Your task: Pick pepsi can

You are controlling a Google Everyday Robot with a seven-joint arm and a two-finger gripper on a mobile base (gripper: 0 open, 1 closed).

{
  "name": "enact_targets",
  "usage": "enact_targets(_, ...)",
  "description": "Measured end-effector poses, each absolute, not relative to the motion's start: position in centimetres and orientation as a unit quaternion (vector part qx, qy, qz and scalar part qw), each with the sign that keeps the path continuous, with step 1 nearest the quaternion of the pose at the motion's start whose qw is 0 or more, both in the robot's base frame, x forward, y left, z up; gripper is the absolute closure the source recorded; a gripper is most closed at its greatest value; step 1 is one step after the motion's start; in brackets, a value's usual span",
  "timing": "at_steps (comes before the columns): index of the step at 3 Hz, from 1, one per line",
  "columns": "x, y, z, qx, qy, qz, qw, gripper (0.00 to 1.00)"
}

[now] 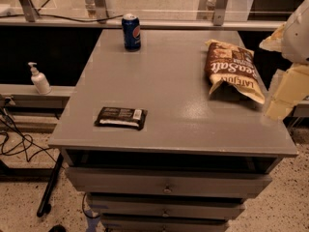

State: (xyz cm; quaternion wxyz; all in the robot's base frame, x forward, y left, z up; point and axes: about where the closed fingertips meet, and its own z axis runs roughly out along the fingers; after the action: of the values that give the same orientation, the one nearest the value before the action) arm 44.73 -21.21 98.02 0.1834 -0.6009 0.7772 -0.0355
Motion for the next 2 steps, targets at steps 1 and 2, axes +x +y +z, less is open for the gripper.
enact_targets(1,48.4,-19.9,97.0,-0.587,0.775,-0.001,0.234,0.00)
enact_targets(2,54.1,-16.4,96.5,-0.559,0.769,0.049,0.306,0.00)
